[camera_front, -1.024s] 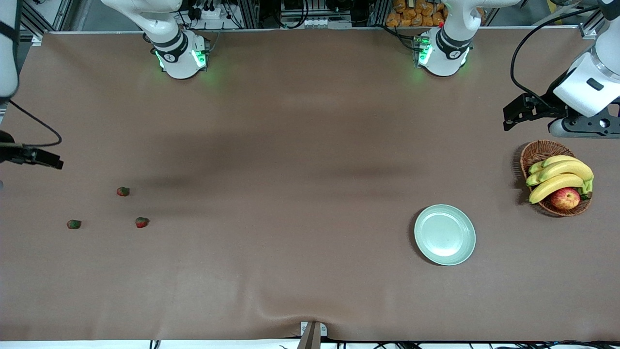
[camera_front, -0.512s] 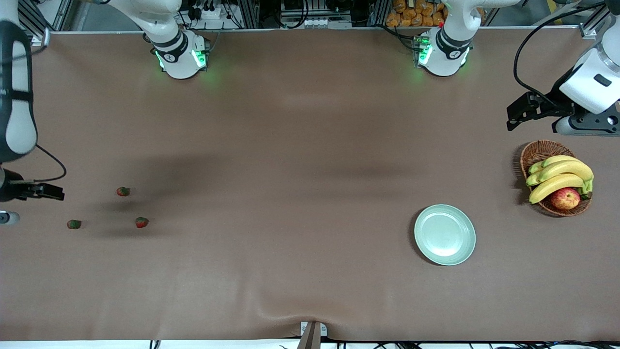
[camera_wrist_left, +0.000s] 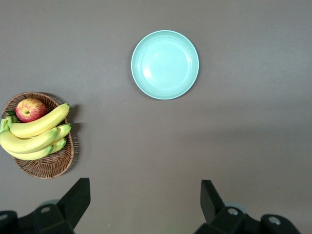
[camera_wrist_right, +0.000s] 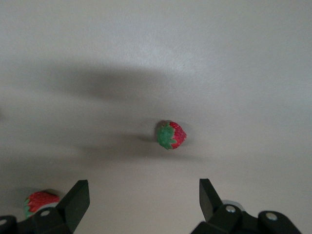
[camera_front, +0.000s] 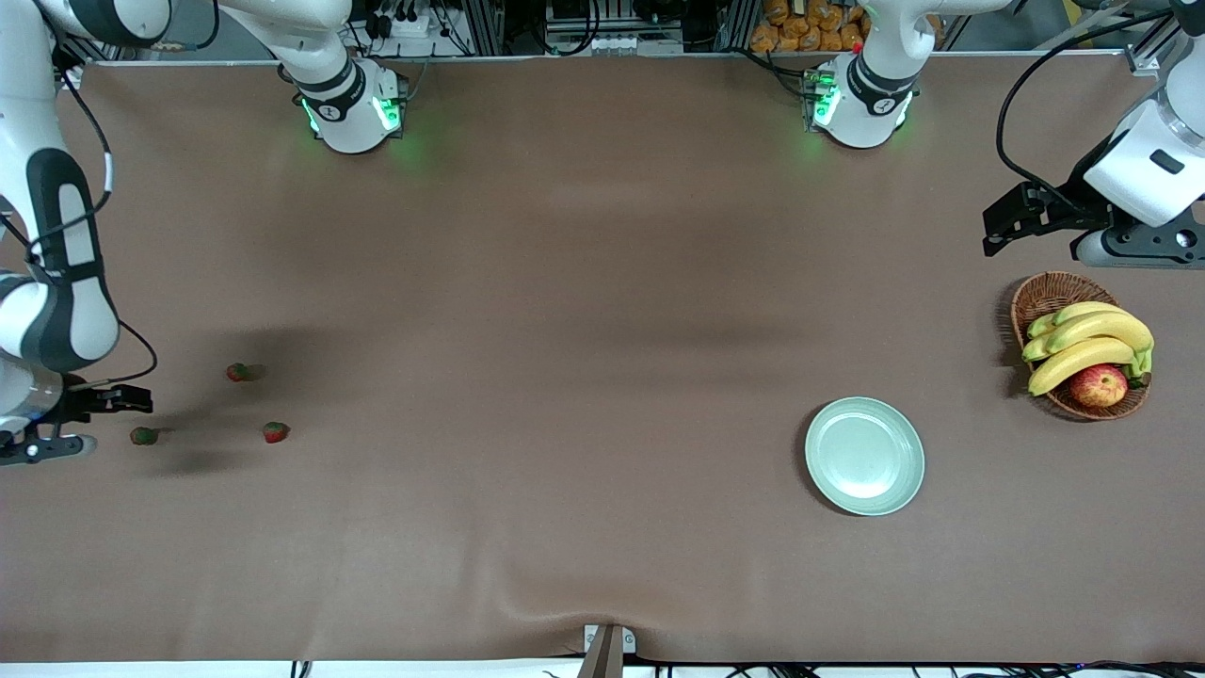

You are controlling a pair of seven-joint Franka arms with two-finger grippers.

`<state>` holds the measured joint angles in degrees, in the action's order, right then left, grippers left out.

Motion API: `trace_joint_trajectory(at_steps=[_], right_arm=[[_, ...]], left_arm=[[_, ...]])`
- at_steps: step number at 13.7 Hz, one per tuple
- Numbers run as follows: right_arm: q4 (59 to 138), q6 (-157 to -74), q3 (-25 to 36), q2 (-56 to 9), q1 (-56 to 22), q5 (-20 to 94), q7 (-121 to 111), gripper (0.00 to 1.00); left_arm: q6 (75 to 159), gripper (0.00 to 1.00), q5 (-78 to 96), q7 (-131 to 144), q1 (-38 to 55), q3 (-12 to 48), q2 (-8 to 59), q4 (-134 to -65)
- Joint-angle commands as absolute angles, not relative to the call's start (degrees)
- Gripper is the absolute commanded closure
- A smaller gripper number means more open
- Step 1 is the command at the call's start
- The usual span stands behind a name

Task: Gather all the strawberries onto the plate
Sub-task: 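Reach the right gripper down to a strawberry and close on it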

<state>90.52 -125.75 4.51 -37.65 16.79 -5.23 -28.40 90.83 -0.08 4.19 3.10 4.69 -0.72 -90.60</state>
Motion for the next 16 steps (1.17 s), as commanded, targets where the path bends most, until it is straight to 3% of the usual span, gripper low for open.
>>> trace_joint_trajectory(at_steps=[1, 5, 16], right_arm=[[88.7, -127.7, 2.8, -40.2, 18.4, -5.9, -30.8, 0.0], [88.7, -135.2, 2.8, -42.7, 18.8, -6.0, -35.1, 0.0], [87.6, -141.8, 2.8, -46.7, 20.0, -6.2, -40.8, 0.0]], left_arm=[[90.6, 0.0, -0.1, 4.4, 3.2, 4.8, -0.5, -89.9], [90.6, 0.0, -0.1, 3.5, 3.1, 4.8, -0.6, -89.9], [88.5, 0.0, -0.1, 3.8, 2.6, 4.6, -0.4, -90.0]])
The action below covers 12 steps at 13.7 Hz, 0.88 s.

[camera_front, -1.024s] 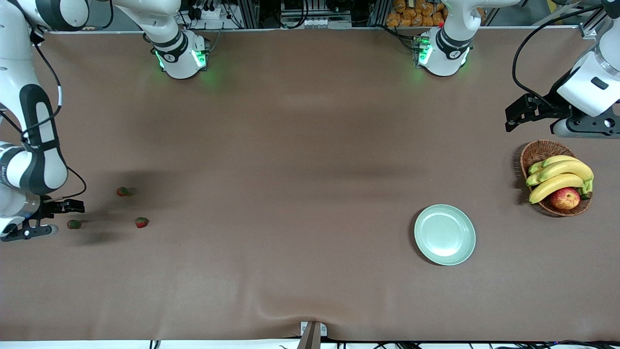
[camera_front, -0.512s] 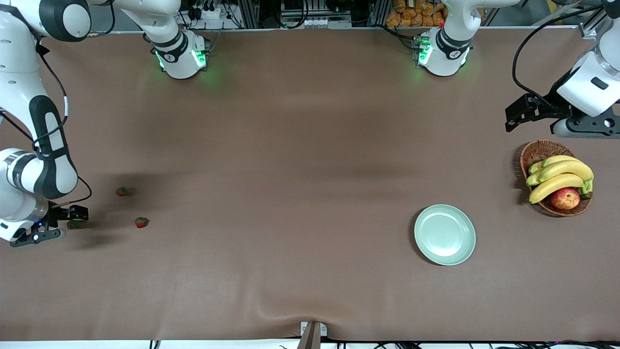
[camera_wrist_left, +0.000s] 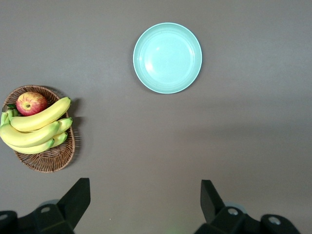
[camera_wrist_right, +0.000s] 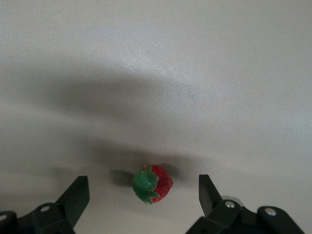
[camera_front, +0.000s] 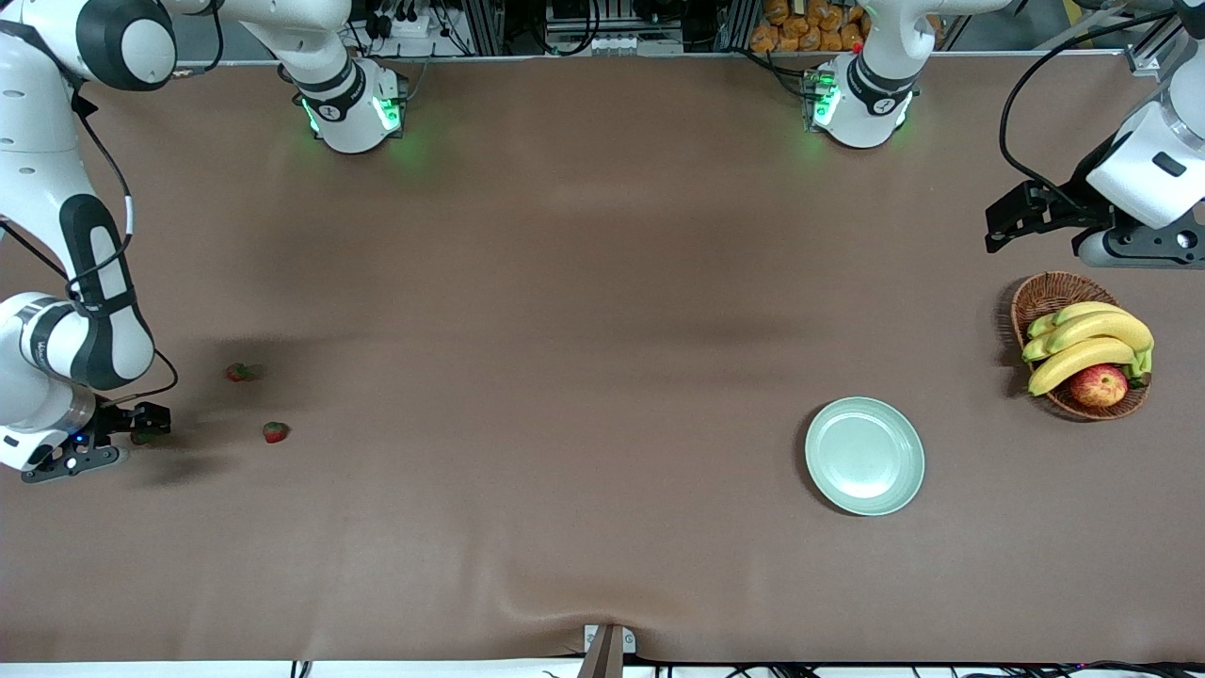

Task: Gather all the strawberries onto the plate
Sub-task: 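Reach the right gripper down to a strawberry and close on it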

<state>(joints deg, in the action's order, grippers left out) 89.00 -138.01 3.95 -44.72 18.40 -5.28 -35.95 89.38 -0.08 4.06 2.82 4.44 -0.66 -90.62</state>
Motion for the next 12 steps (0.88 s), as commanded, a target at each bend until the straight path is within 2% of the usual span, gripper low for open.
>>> trace_joint_trajectory(at_steps=[1, 5, 6, 9, 11, 12], right_arm=[[87.6, -142.6, 2.8, -47.0, 20.2, -6.1, -41.0, 0.0], [87.7, -142.4, 2.8, -47.5, 20.7, -5.8, -40.6, 0.0], [87.6, -142.1, 2.8, -47.5, 20.7, -5.6, -40.6, 0.03], [87.7, -141.9, 2.8, -47.5, 20.7, -5.8, -40.7, 0.3], [87.7, -141.9, 2.8, -47.5, 20.9, -5.7, -40.7, 0.41], [87.7, -141.9, 2.8, -47.5, 20.8, -5.8, -40.8, 0.43]], left_arm=[[88.5, 0.0, -0.1, 3.7, 2.6, 4.6, -0.4, -89.9], [88.8, 0.0, -0.2, 3.9, 2.7, 4.5, -0.2, -89.8], [88.9, 0.0, -0.1, 3.9, 2.7, 4.5, 0.0, -89.8], [88.9, 0.0, -0.3, 4.1, 2.9, 4.5, 0.1, -88.8], [88.9, 0.0, -2.2, 4.3, 3.3, 4.6, 0.8, -88.2], [88.9, 0.0, -3.8, 4.5, 3.6, 4.8, 0.8, -88.1]])
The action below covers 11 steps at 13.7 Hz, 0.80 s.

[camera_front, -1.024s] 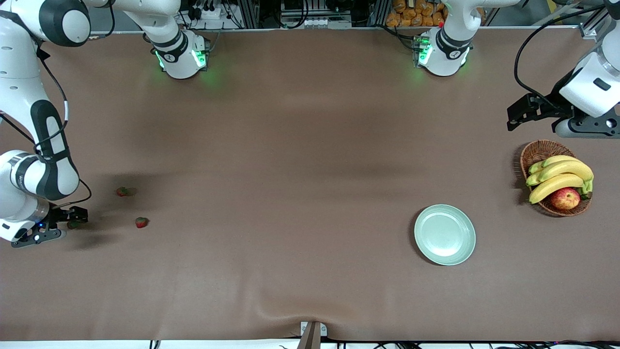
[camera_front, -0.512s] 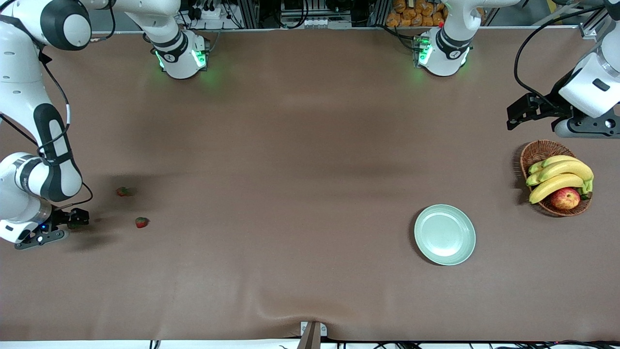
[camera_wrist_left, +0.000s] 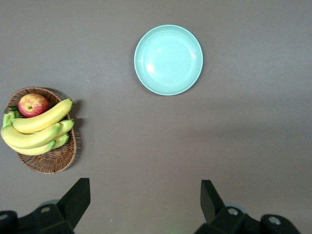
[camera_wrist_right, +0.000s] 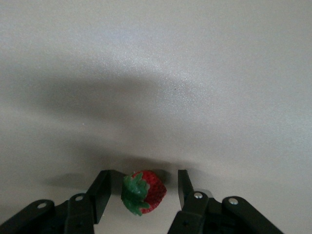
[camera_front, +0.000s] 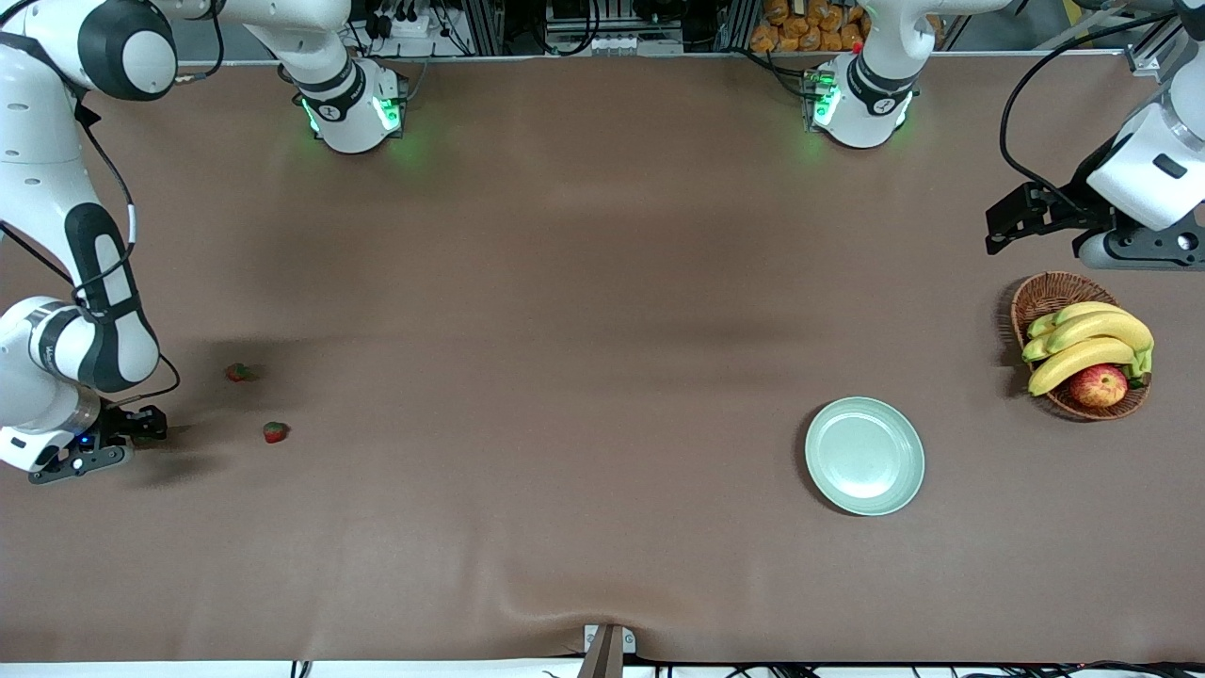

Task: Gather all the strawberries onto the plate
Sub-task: 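Lift the strawberry with the right gripper while the left gripper approaches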

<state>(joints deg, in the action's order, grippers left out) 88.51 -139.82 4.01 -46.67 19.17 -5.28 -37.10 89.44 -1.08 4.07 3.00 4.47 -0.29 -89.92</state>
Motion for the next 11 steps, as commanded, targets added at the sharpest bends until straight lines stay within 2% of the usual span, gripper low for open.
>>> trace_joint_trajectory(at_steps=[1, 2, 4, 5, 8, 11], right_arm=[[87.7, -141.9, 2.8, -47.5, 20.9, -5.9, -40.9, 0.53], [87.7, -141.9, 2.8, -47.5, 20.8, -6.1, -40.9, 0.63], [87.7, -141.9, 2.8, -47.5, 20.7, -6.2, -41.0, 0.97], [87.6, -141.9, 2.8, -47.5, 20.8, -6.0, -41.0, 1.0], [86.3, -141.4, 1.9, -46.7, 19.7, -5.6, -40.5, 1.0], [82.1, -134.5, -3.3, -44.4, 19.4, -5.7, -35.3, 1.0]], left_arm=[[88.9, 0.0, -4.0, 4.5, 3.5, 4.9, 0.7, -88.0], [88.9, 0.0, -3.9, 4.5, 3.6, 4.9, 0.8, -87.3], [89.0, 0.0, -4.5, 4.5, 4.4, 4.9, 0.9, -87.0], [89.0, 0.0, -4.5, 4.6, 4.4, 4.8, 1.3, -87.0], [89.0, 0.0, -4.5, 4.5, 3.3, 4.3, 3.8, -86.8], [89.6, 0.0, -4.7, 6.8, 3.5, 4.1, 5.3, -86.0]])
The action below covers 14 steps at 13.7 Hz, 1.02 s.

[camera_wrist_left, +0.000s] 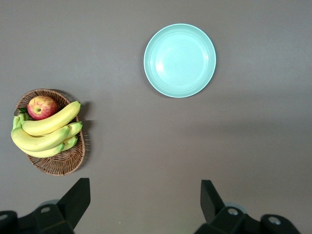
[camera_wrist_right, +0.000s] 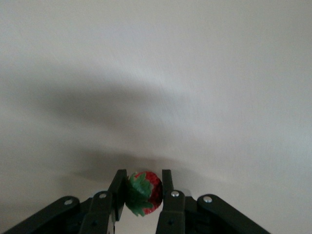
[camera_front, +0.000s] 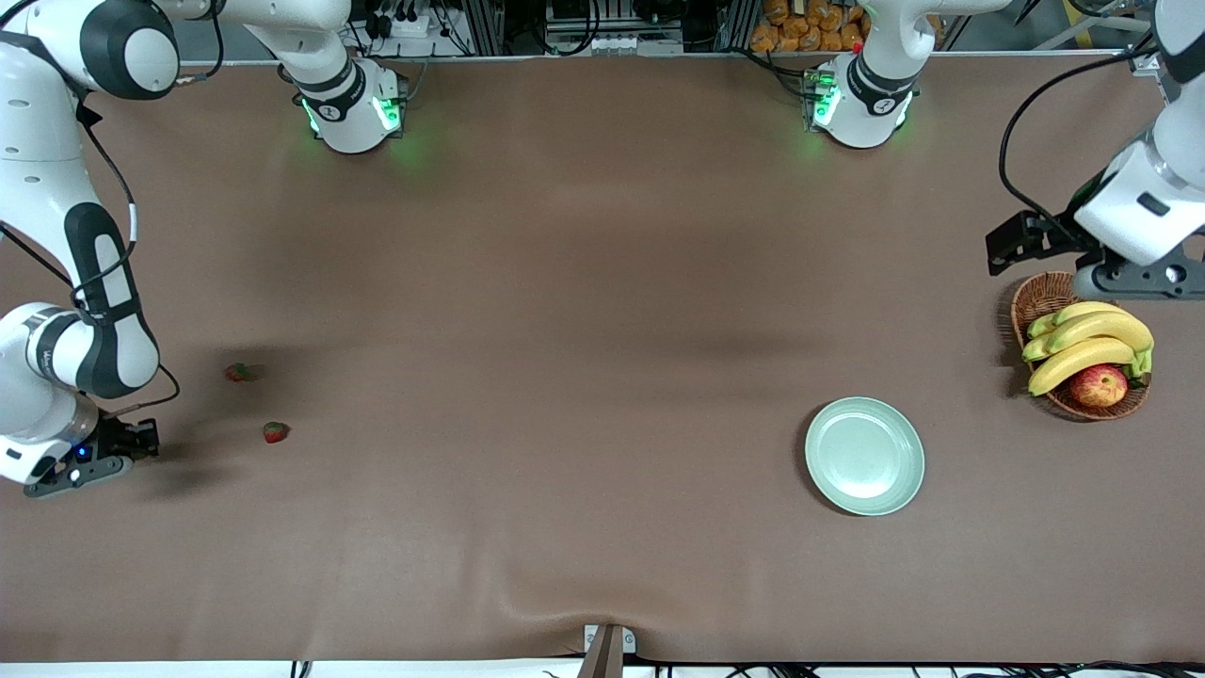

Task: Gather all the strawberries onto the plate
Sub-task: 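Lift the strawberry with the right gripper while the left gripper approaches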

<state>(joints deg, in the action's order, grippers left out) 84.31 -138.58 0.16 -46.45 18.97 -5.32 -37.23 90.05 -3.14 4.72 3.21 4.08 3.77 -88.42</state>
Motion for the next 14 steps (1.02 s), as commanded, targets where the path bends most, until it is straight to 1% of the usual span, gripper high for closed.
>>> trace_joint_trajectory(at_steps=[1, 3, 6, 8, 10, 11, 14], right_arm=[[81.7, -131.9, -5.2, -42.9, 19.2, -5.7, -31.4, 1.0], [81.7, -127.0, -6.6, -39.2, 15.7, -5.6, -22.5, 1.0], [82.1, -119.7, -6.2, -34.3, 5.7, -5.7, -6.8, 1.0], [82.4, -113.8, -6.2, -32.6, -0.1, -5.5, 2.6, 1.0], [82.4, -108.0, -6.2, -32.3, -6.2, -5.3, 8.9, 1.0], [82.4, -106.6, -6.2, -32.3, -9.7, -2.8, 11.8, 1.0], [82.7, -107.1, -6.2, -33.9, -15.8, 11.9, 16.0, 1.0]], left_arm=[[89.7, 0.0, -4.7, 8.1, 3.3, 4.1, 5.4, -86.0], [91.0, 0.0, -4.2, 8.8, 3.1, 4.2, 5.8, -85.7], [92.6, 0.0, -4.0, 9.8, 4.3, 4.6, 7.5, -85.8], [93.2, 0.0, -3.8, 14.0, 6.5, 5.3, 10.4, -85.3], [96.1, 0.0, -3.7, 16.9, 8.9, 5.4, 13.7, -84.3], [97.5, 0.0, -3.6, 19.1, 10.2, 5.4, 15.3, -84.0], [101.9, 0.0, -3.6, 25.8, 13.4, 5.4, 19.1, -83.9]])
